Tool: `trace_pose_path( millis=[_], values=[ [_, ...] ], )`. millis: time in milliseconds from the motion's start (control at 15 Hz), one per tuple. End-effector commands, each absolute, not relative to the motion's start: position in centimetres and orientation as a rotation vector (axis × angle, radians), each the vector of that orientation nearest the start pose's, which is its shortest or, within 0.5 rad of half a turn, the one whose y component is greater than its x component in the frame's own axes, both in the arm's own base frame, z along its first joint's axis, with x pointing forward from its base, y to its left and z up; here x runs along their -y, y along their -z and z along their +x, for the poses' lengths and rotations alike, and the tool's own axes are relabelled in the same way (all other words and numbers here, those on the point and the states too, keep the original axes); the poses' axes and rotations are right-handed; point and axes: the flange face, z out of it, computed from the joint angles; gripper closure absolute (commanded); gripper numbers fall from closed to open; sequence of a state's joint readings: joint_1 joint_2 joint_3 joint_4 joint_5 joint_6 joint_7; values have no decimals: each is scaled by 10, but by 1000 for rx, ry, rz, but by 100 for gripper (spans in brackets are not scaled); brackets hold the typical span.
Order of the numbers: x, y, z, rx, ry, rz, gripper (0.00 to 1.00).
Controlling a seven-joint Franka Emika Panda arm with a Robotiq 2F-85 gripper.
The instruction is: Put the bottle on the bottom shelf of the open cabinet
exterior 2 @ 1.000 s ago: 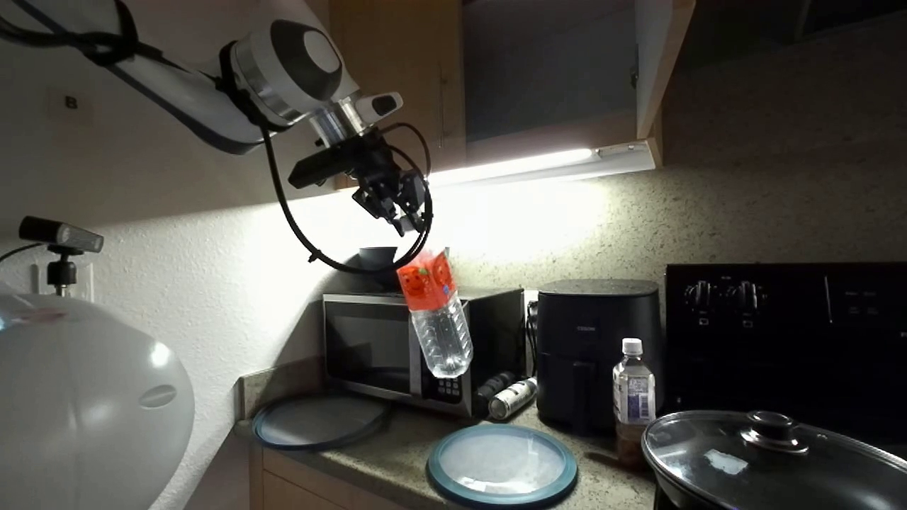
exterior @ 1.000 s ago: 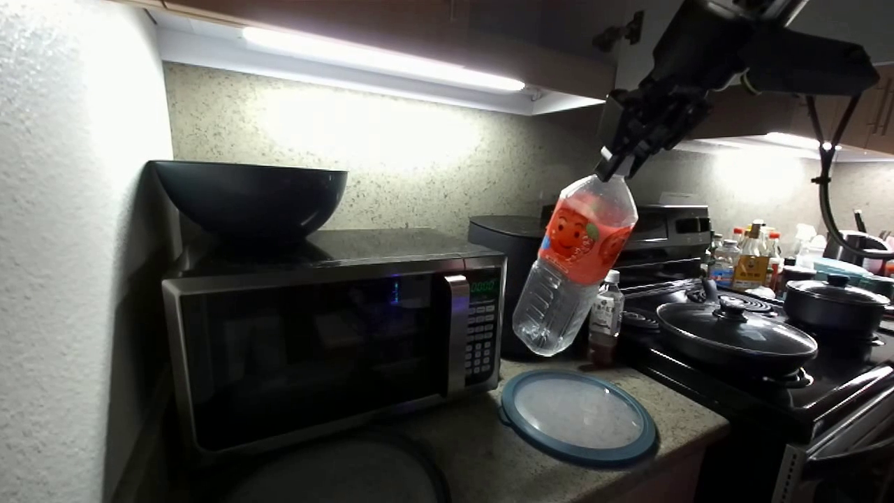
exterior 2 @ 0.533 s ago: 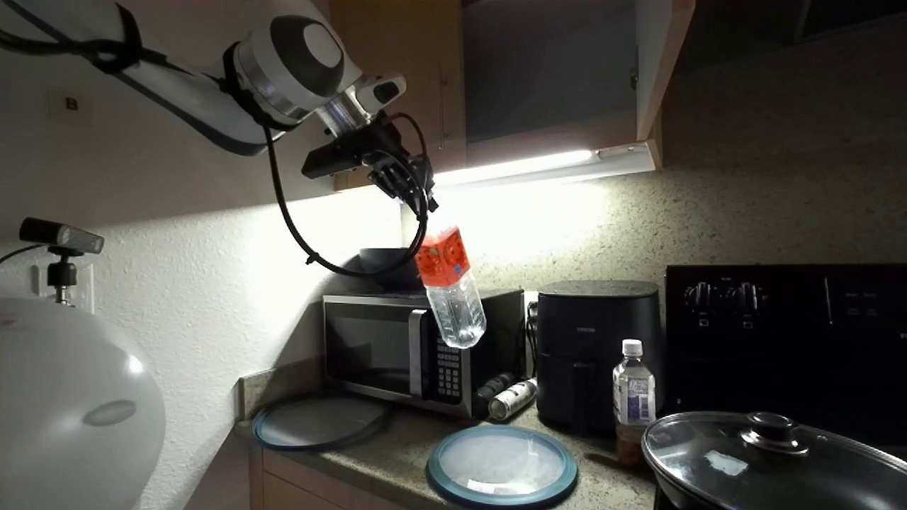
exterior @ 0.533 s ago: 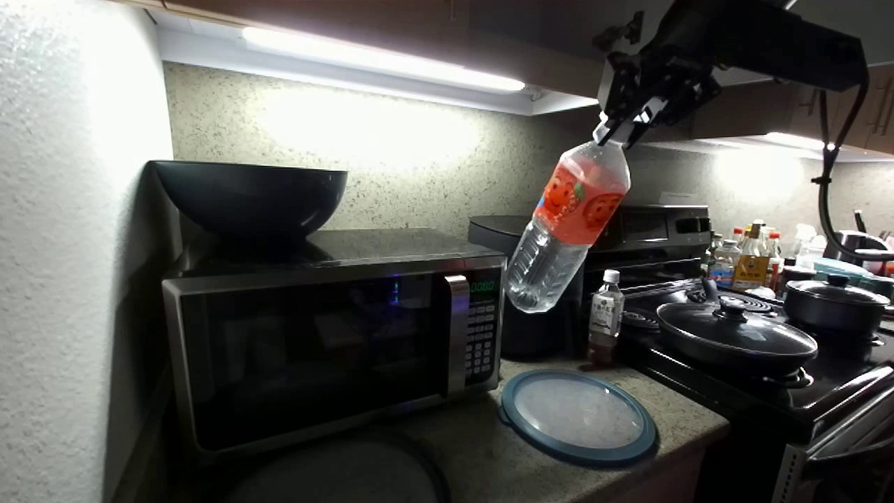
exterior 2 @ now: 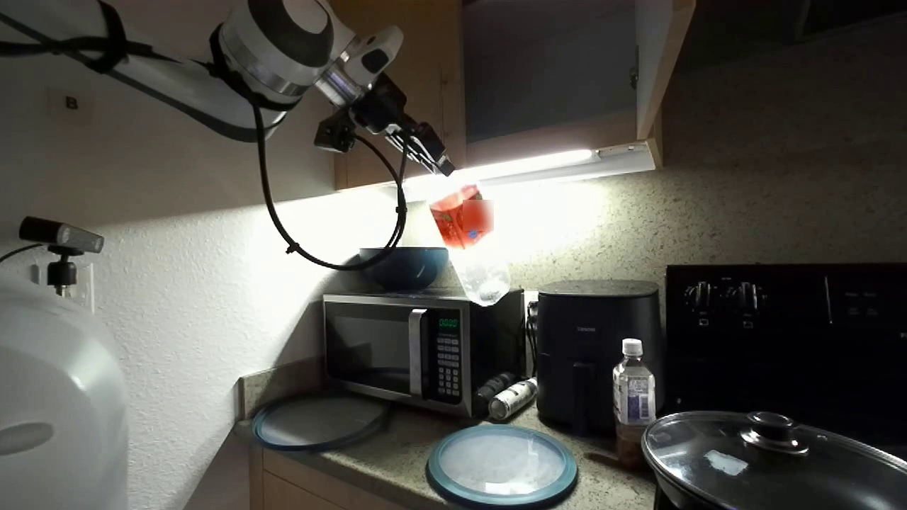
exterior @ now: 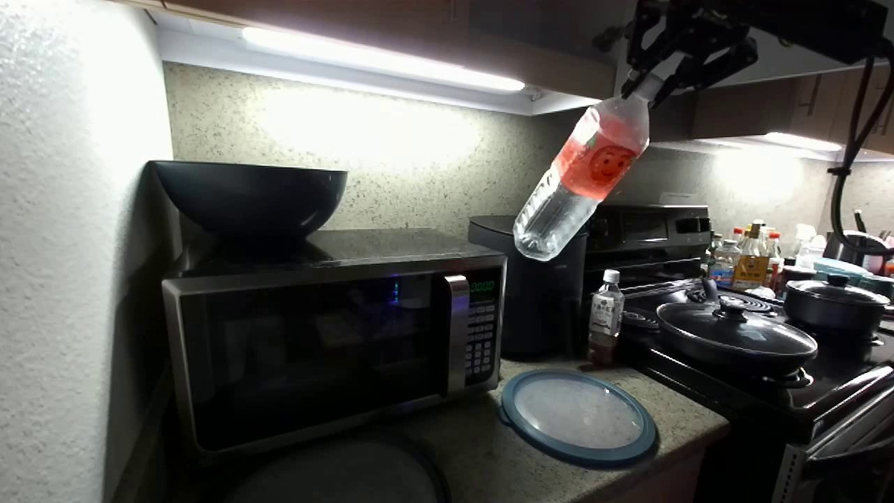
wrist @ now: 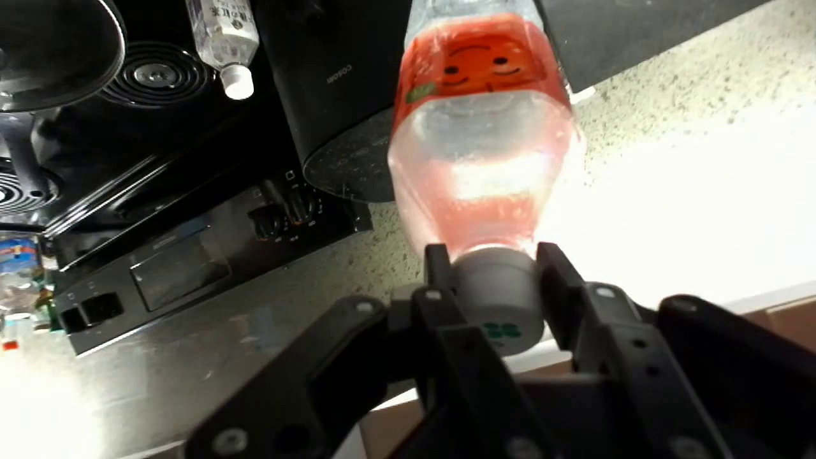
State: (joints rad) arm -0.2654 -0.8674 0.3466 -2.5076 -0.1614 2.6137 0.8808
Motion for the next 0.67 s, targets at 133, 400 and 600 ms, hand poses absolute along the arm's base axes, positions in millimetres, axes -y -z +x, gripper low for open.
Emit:
trace_pose_path(
  millis=[133, 400, 600],
  values=[
    [-75, -656, 351, -1048, 1575, -2421, 88],
    [-75, -658, 348, -1088, 1639, -2350, 88],
    [-67, -675, 336, -1171, 1721, -2202, 88]
  ],
)
